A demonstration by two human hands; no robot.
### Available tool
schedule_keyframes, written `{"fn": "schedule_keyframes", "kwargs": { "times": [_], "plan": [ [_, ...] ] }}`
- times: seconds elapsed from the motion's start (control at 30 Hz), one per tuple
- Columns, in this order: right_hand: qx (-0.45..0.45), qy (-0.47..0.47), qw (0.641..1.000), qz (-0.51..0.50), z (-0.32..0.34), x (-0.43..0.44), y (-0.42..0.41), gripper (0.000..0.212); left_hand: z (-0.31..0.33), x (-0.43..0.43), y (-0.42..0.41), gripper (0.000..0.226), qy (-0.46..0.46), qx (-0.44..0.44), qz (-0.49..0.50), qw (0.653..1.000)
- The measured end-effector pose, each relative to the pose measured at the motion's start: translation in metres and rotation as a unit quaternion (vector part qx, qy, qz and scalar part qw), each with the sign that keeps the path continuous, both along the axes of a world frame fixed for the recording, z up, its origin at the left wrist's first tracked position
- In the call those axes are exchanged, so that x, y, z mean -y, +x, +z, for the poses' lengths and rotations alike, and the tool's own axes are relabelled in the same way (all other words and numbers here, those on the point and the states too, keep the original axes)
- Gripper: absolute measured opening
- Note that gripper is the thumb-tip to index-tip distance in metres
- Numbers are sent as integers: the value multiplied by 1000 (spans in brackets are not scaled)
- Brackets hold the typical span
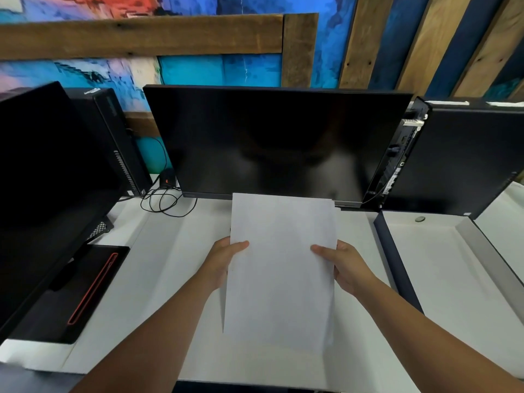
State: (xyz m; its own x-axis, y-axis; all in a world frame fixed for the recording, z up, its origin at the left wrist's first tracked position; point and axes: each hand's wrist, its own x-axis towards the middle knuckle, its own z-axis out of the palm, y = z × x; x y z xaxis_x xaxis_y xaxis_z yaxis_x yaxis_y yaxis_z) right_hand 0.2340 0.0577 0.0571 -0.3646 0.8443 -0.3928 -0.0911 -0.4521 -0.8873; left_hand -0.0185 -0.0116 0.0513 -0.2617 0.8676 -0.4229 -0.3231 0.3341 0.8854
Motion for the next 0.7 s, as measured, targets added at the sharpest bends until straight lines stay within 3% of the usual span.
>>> {"fn": "schedule_keyframes", "kwargs": {
  "times": [0.3, 0.57, 0.7],
  "plan": [
    [-28, 88, 996, 15, 38, 12, -3, 31, 31, 2, 9, 20, 82, -22, 1, 996],
    [-34, 154, 987, 16, 58, 19, -1, 29, 54, 7, 13, 41, 146, -33, -6, 989],
    [-23, 150, 988, 0, 54, 21, 0, 44, 54, 12, 16, 33, 144, -48, -9, 988]
  ]
}}
